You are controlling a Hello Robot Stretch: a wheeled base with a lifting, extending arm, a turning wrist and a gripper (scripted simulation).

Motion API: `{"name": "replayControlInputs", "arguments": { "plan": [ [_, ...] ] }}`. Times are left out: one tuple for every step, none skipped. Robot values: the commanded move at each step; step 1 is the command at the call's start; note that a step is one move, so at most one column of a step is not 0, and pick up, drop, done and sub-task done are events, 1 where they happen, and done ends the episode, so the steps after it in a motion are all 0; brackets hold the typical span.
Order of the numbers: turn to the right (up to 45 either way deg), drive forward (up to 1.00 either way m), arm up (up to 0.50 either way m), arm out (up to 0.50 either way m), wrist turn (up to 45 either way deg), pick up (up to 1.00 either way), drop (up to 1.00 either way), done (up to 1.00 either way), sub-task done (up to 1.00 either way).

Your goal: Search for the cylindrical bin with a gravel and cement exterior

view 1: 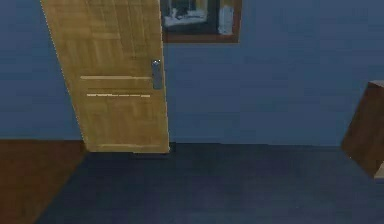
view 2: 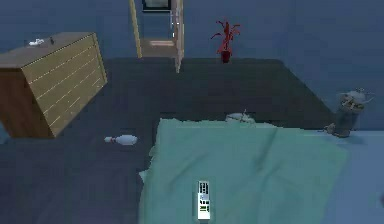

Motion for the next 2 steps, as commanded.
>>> {"name": "replayControlInputs", "arguments": {
  "plan": [
    [0.0, 0.30, 0.00, 0.00, 0.0, 0.00, 0.00, 0.00, 0.00],
    [45.0, 0.00, 0.00, 0.00, 0.0, 0.00, 0.00, 0.00, 0.00]
  ]
}}
